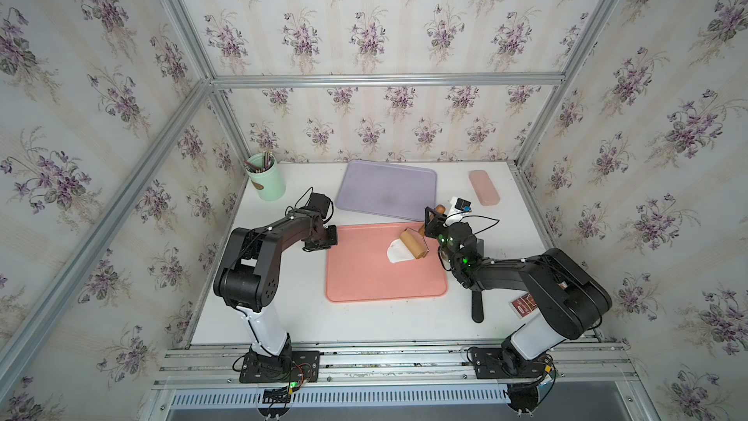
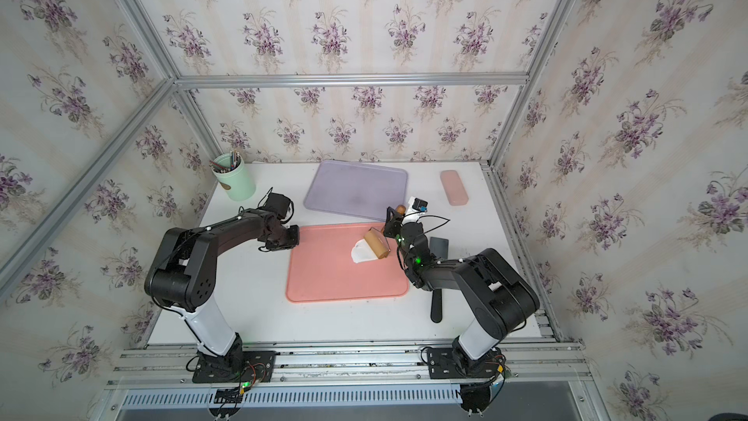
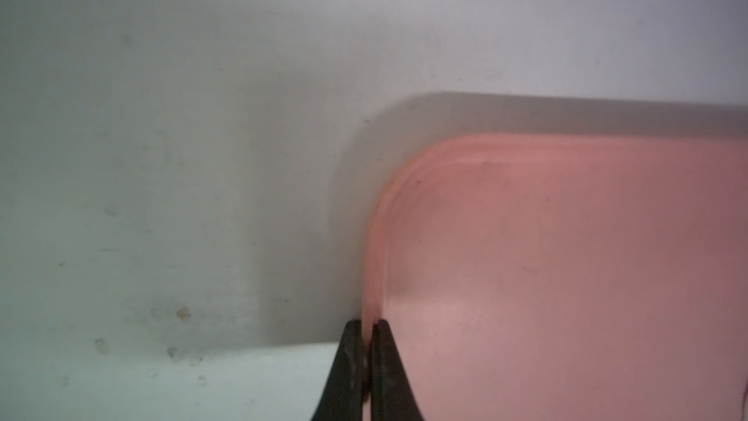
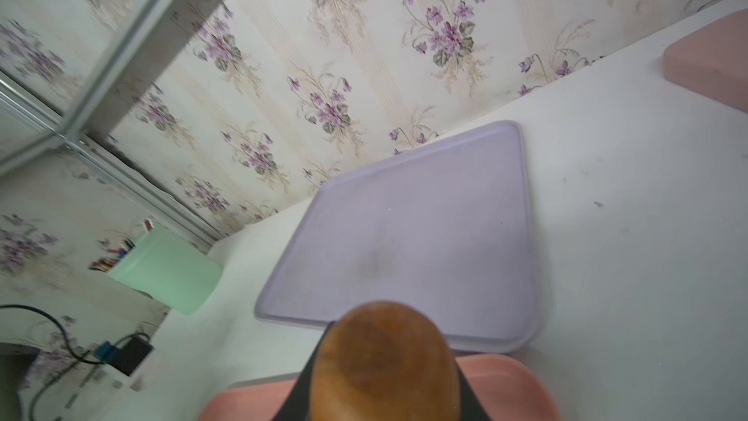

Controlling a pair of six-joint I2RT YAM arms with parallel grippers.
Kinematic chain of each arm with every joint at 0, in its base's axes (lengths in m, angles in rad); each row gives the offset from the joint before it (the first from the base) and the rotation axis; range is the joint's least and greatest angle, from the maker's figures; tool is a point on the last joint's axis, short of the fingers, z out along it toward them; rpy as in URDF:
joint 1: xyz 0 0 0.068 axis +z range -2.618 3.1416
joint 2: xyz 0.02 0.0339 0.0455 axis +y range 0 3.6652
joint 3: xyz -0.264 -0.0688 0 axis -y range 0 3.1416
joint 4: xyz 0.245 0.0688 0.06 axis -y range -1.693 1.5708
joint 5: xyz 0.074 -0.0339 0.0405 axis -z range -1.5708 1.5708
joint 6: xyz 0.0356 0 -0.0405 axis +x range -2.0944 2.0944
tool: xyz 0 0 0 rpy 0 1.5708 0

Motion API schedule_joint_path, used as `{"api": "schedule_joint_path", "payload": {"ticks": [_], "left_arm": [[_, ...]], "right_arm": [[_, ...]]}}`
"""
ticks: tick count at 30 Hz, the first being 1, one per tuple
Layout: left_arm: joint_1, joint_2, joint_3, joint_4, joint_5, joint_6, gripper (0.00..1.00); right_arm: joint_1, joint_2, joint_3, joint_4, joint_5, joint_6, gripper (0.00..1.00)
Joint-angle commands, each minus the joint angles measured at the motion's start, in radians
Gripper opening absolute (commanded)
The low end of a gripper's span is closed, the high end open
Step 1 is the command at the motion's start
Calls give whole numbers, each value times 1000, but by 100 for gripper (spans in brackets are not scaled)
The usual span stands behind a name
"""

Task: Roll out the dumpling wrappers from the dough
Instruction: Flatten out the dough on the work surface.

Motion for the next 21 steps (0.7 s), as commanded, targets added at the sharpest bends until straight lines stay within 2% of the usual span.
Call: {"api": "schedule_joint_path", "payload": {"ticks": [1, 5, 10, 14, 17, 21], "left_arm": [[-1, 16, -10, -35, -23, -8, 0], [-1, 16, -11, -36, -25, -7, 0], [-1, 15, -11, -37, -30, -13, 0], [-2, 15, -6, -48, -40, -10, 0], [-1, 10, -2, -50, -41, -6, 0], [-1, 7, -10, -38, -31, -9, 0]], "right_arm": [[-5, 63, -10, 18, -19, -73, 0], [44, 151, -54, 105, -2, -71, 0], [167, 200, -34, 143, 4, -8, 0], [145, 116, -17, 118, -35, 73, 0], [67, 13, -12, 66, -83, 87, 0], [-14, -14, 13, 15, -94, 24, 0]]}}
